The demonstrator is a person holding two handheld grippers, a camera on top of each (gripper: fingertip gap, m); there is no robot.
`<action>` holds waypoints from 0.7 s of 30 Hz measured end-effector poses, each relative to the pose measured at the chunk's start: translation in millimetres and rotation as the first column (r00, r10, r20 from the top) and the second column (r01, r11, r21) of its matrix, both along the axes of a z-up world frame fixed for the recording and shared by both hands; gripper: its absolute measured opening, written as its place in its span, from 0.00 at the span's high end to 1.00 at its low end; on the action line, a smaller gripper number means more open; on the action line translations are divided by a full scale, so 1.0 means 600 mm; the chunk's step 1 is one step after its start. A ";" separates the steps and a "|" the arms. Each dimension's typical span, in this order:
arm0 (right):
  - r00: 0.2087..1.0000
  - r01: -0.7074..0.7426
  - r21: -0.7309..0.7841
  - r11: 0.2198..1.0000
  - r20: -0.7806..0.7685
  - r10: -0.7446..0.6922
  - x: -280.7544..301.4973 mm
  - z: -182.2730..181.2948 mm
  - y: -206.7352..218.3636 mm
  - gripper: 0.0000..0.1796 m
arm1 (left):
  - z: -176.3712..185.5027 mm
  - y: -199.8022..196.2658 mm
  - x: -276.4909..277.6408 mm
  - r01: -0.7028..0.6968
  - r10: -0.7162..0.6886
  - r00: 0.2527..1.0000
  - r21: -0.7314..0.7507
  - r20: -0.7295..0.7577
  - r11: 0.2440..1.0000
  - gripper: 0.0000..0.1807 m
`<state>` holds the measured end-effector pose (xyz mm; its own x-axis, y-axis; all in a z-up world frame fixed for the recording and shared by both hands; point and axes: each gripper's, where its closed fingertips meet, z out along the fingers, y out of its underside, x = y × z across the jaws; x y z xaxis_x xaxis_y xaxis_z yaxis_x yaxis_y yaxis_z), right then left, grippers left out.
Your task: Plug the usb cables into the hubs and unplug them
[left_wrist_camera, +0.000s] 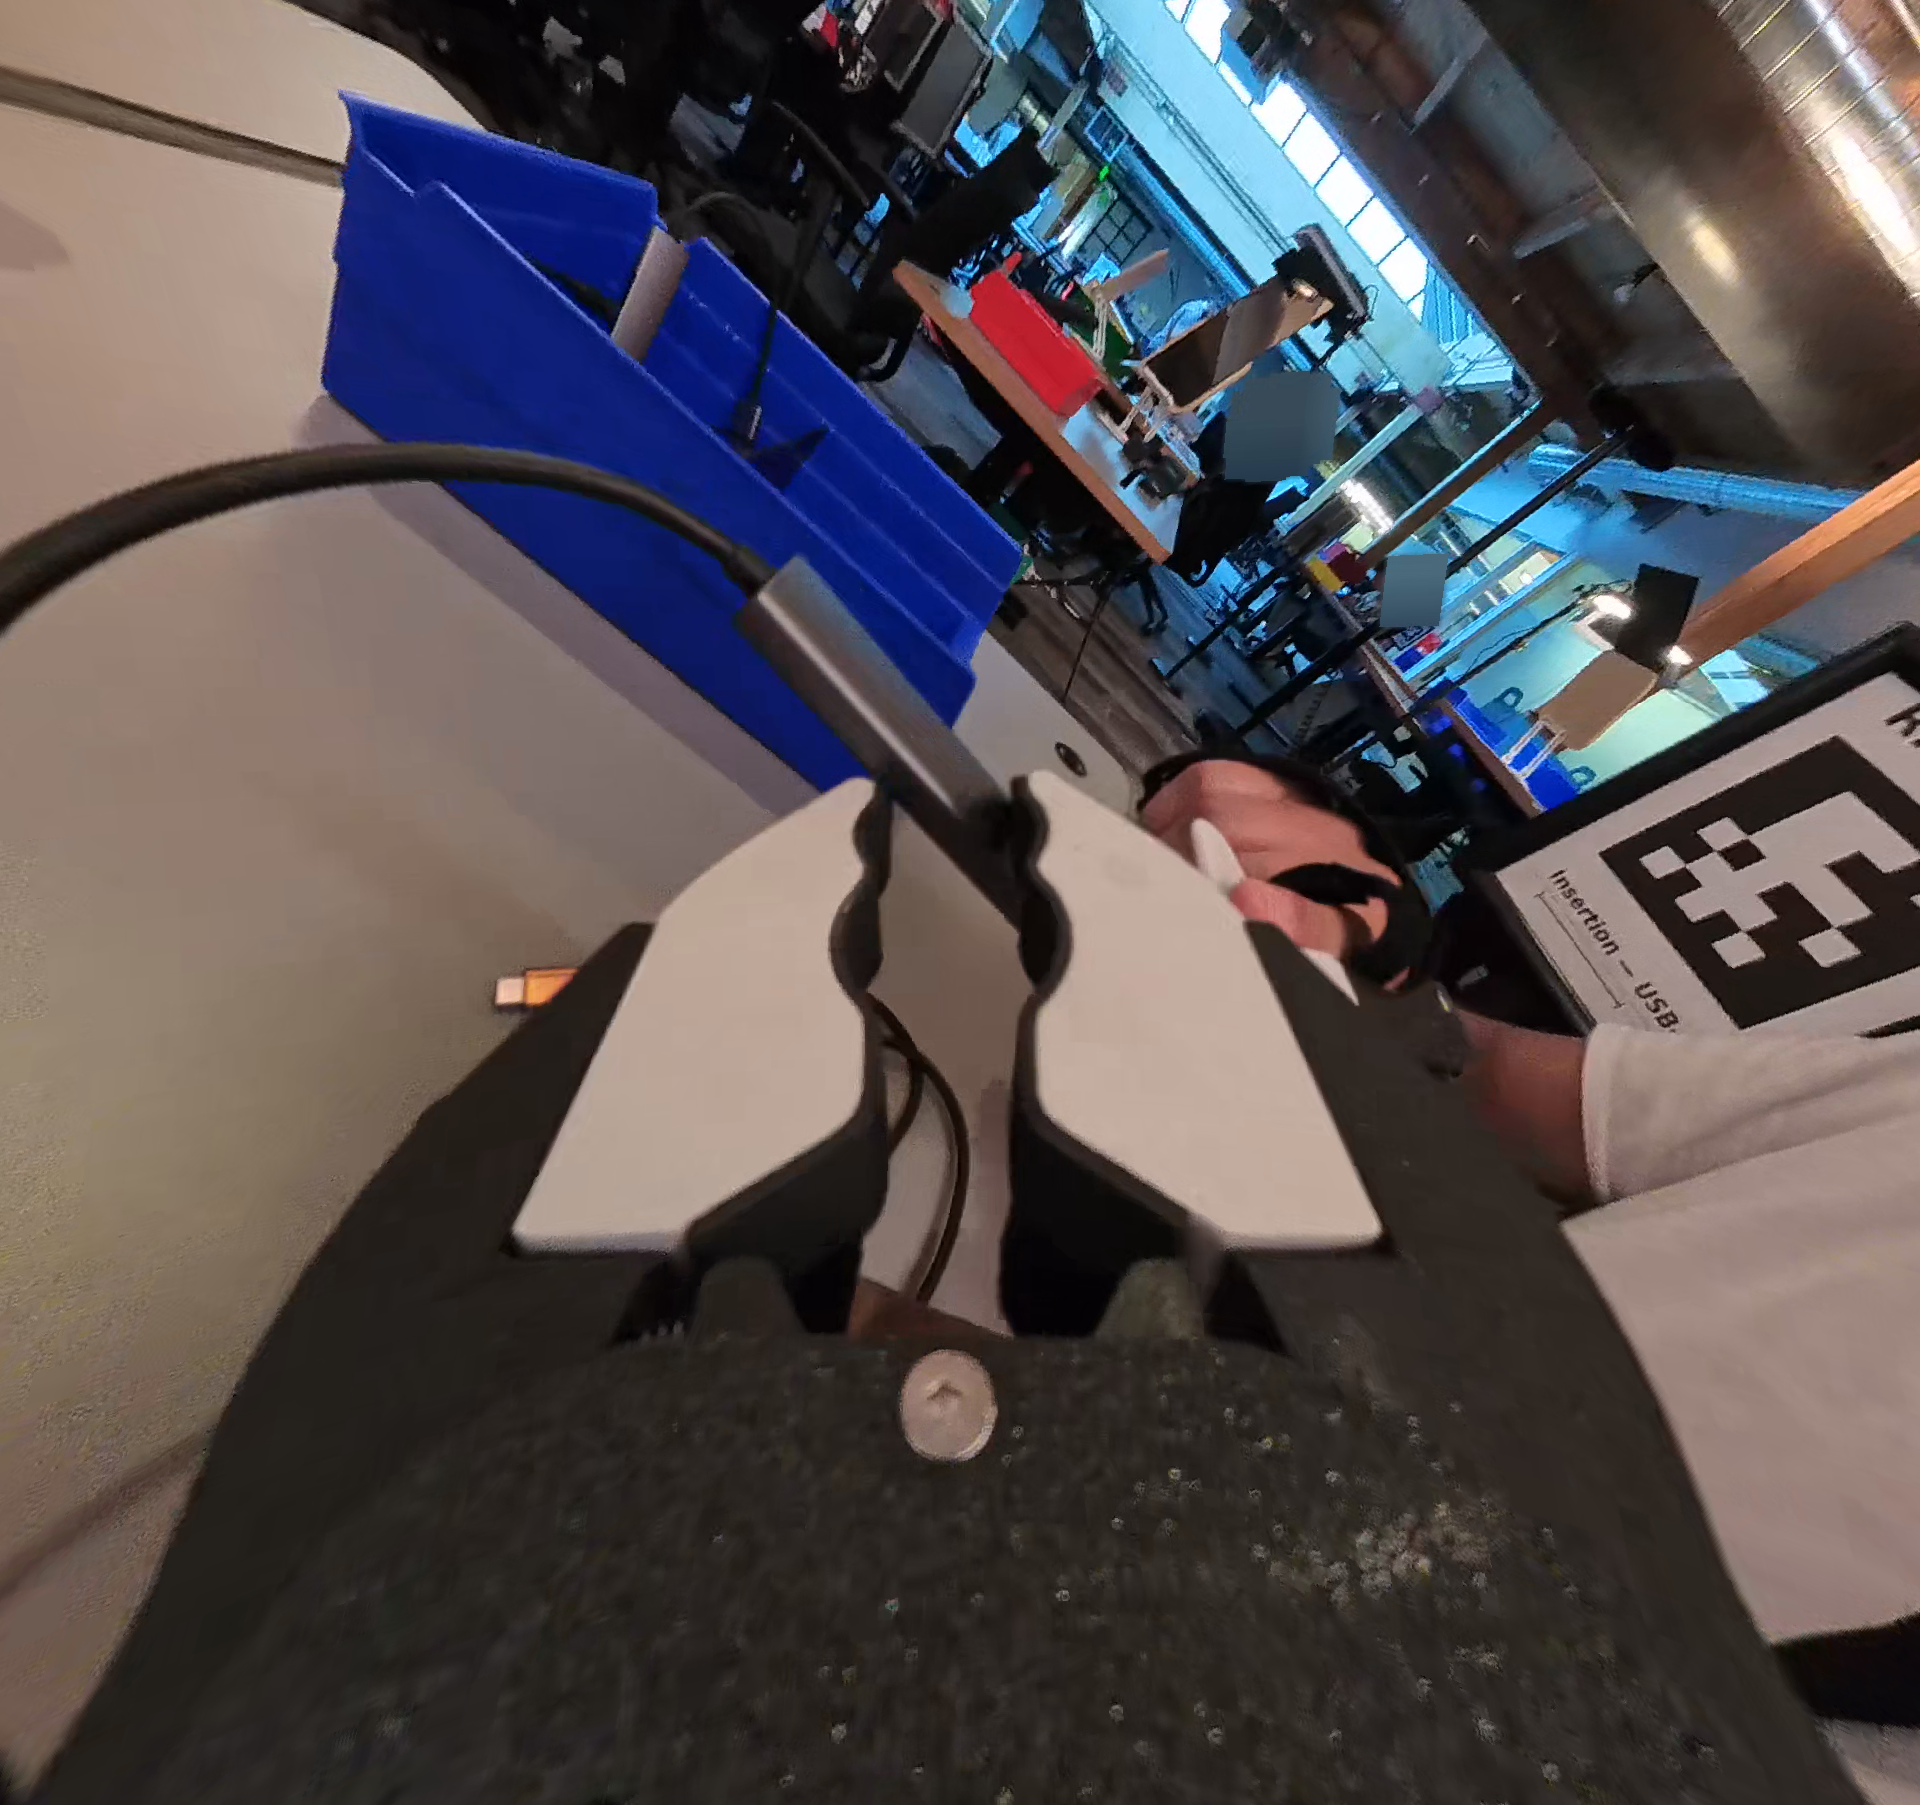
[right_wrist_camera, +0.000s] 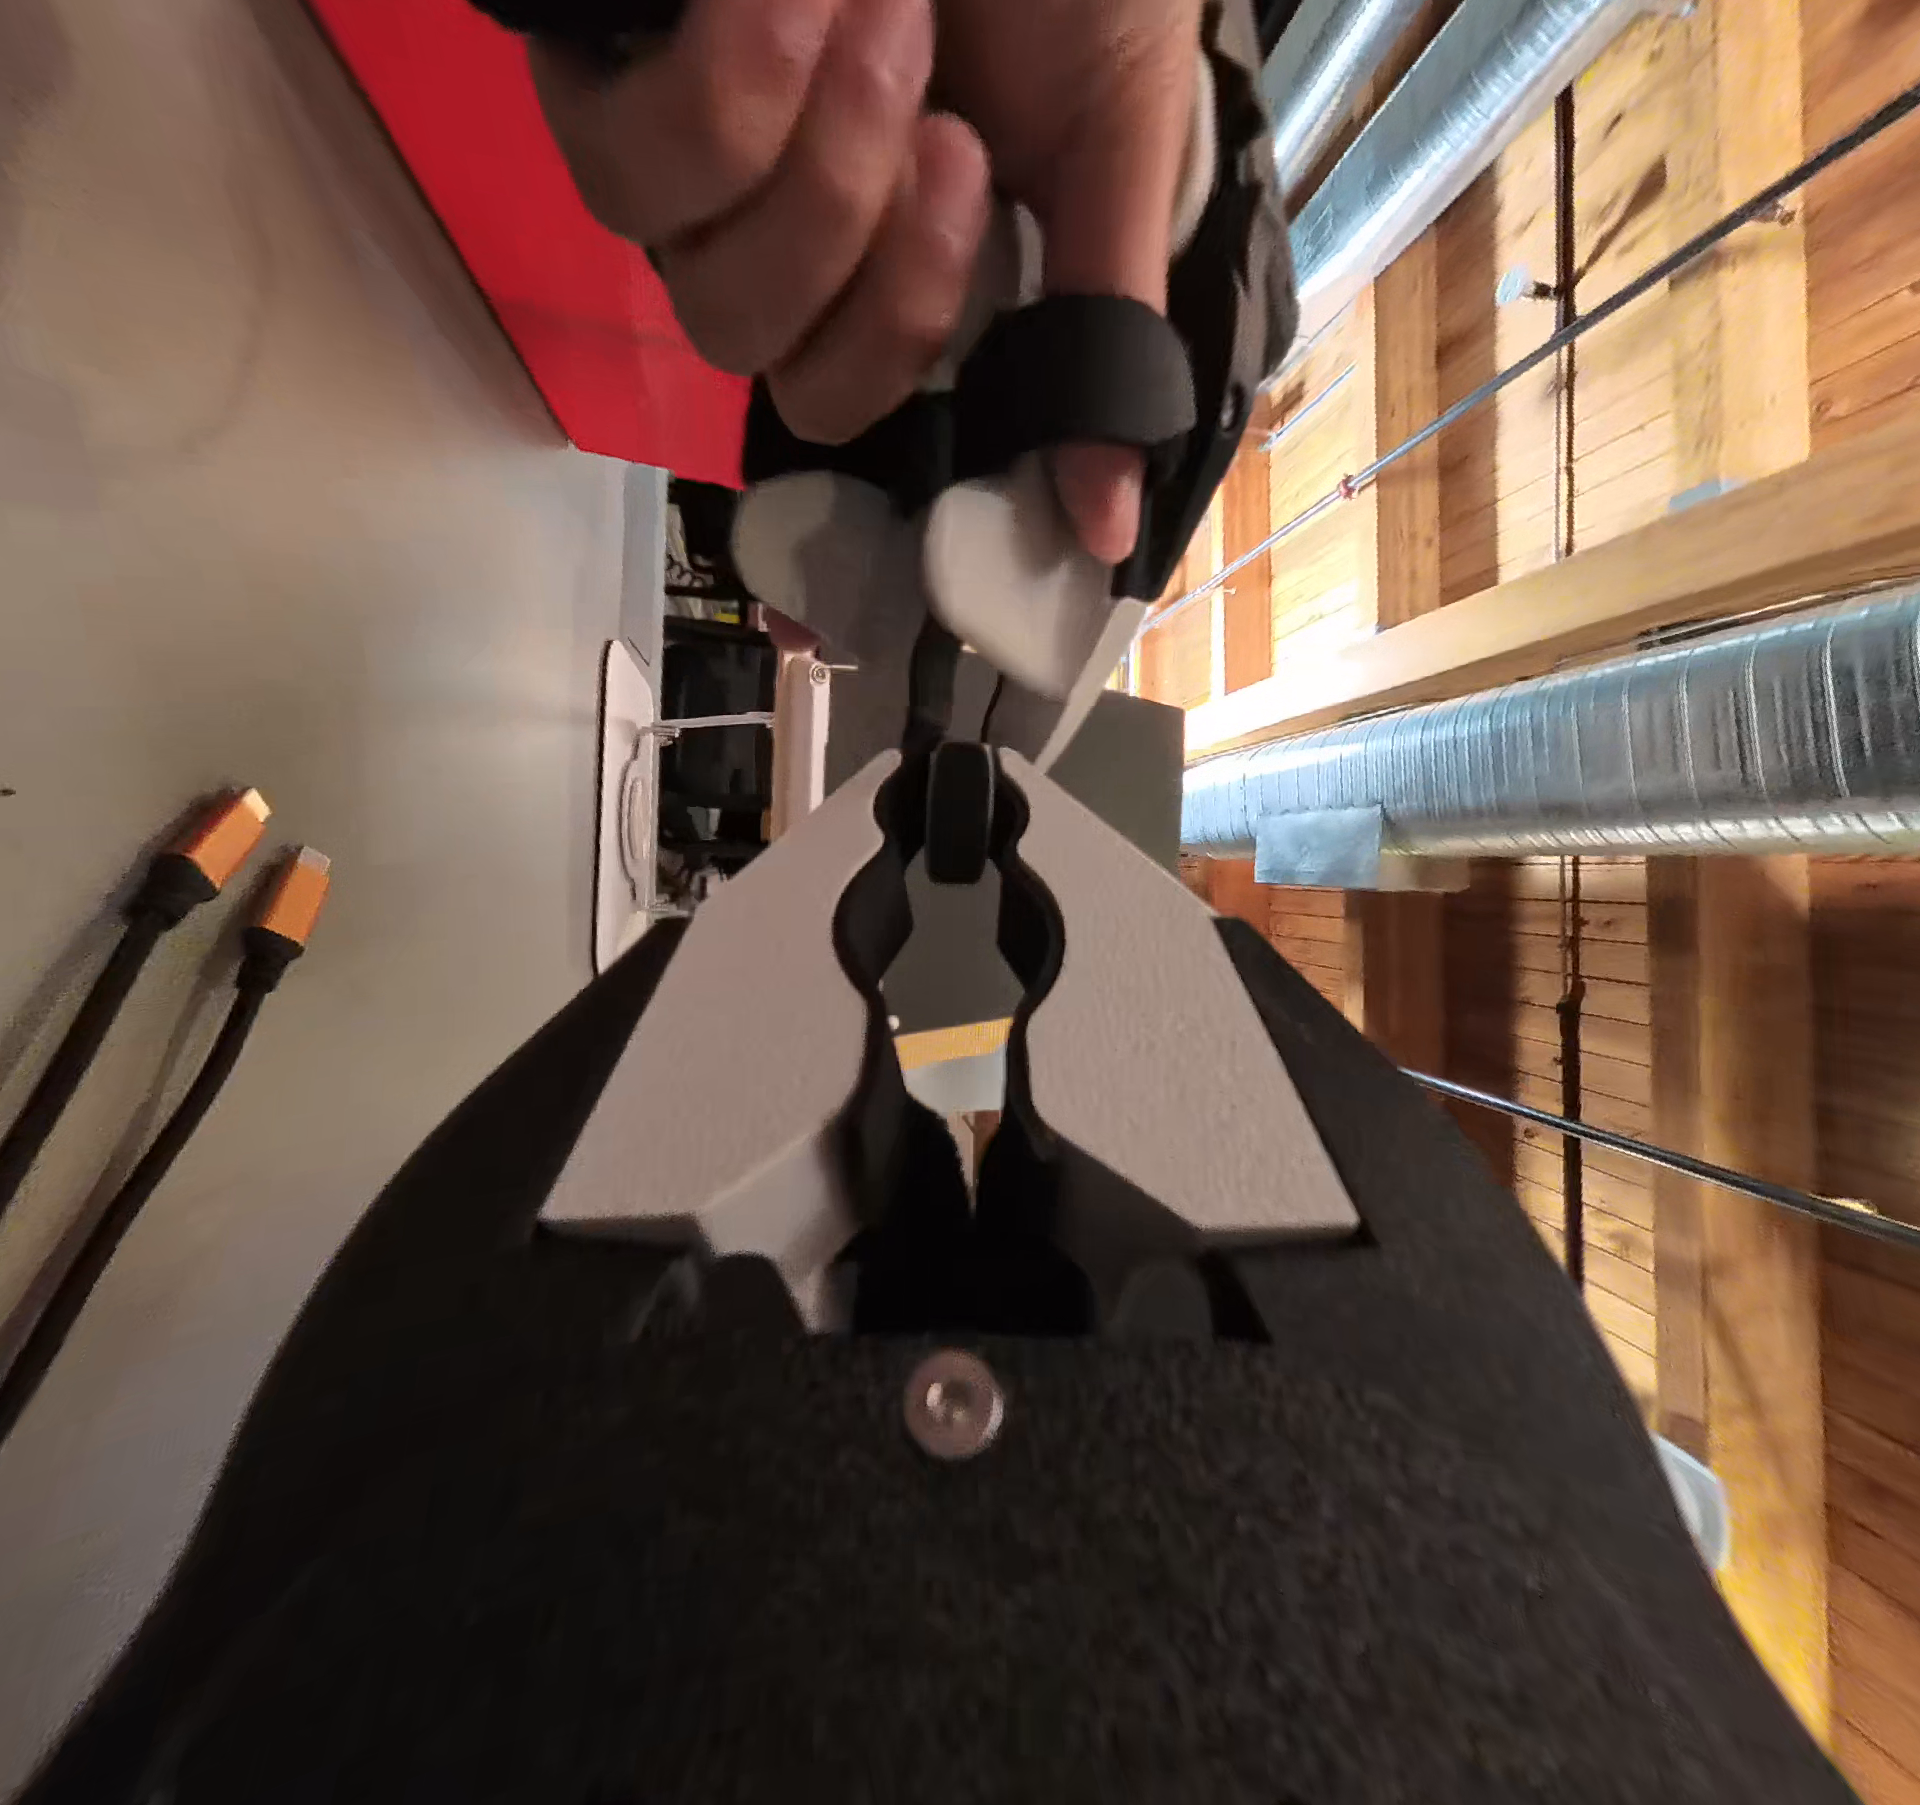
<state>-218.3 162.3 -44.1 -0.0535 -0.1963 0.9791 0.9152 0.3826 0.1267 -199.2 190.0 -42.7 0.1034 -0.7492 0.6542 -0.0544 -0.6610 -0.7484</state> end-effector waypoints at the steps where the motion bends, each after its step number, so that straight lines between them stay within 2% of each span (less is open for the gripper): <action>1: 1.000 -0.003 -0.005 1.000 -0.007 0.003 0.000 -0.006 0.004 0.95 | -0.005 0.004 -0.001 -0.010 0.010 1.000 -0.012 -0.015 1.000 0.87; 3: 0.998 -0.013 -0.097 0.995 -0.062 0.007 0.002 -0.027 0.011 0.89 | -0.007 0.008 -0.006 -0.002 0.002 1.000 -0.020 -0.008 1.000 0.91; 6: 0.933 -0.173 -0.355 0.919 -0.358 0.038 -0.003 -0.041 -0.009 0.82 | 0.018 0.004 -0.018 0.039 -0.044 0.994 0.052 0.101 0.998 0.94; 8: 0.790 -0.369 -0.477 0.798 -0.613 -0.001 -0.002 -0.029 -0.022 0.81 | 0.043 -0.001 -0.031 0.050 -0.080 0.979 0.156 0.189 0.987 0.94; 10: 0.586 -0.555 -0.511 0.656 -0.800 -0.128 0.005 -0.010 -0.019 0.77 | 0.071 -0.014 -0.044 0.061 -0.128 0.949 0.228 0.289 0.972 0.94; 12: 0.389 -0.737 -0.468 0.488 -0.883 -0.262 0.002 0.001 -0.020 0.72 | 0.095 -0.029 -0.053 0.068 -0.173 0.909 0.275 0.378 0.959 0.94; 14: 0.231 -0.879 -0.351 0.324 -0.906 -0.355 -0.010 0.014 -0.033 0.72 | 0.104 -0.047 -0.054 0.078 -0.217 0.884 0.328 0.414 0.942 0.95; 15: 0.173 -0.921 -0.287 0.264 -0.907 -0.383 -0.014 0.020 -0.039 0.74 | 0.105 -0.056 -0.053 0.085 -0.236 0.875 0.347 0.422 0.934 0.95; 16: 0.128 -0.940 -0.240 0.242 -0.906 -0.402 -0.014 0.023 -0.041 0.78 | 0.106 -0.063 -0.050 0.090 -0.250 0.869 0.360 0.427 0.928 0.95; 18: 0.094 -0.958 -0.191 0.213 -0.914 -0.396 -0.013 0.026 -0.048 0.93 | 0.106 -0.071 -0.045 0.089 -0.261 0.864 0.378 0.432 0.921 0.95; 19: 0.109 -0.961 -0.197 0.196 -0.916 -0.386 -0.015 0.025 -0.052 0.95 | 0.105 -0.071 -0.043 0.083 -0.258 0.866 0.385 0.429 0.919 0.95; 21: 0.141 -0.948 -0.228 0.222 -0.927 -0.349 -0.006 0.027 -0.051 0.95 | 0.101 -0.072 -0.044 0.098 -0.271 0.863 0.385 0.426 0.918 0.94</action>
<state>-222.0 131.5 -28.1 0.4578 0.8665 -0.1991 -0.1978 -0.1190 -0.9730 -225.5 146.9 17.9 -0.3087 -0.9056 0.2910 0.2587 -0.3743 -0.8905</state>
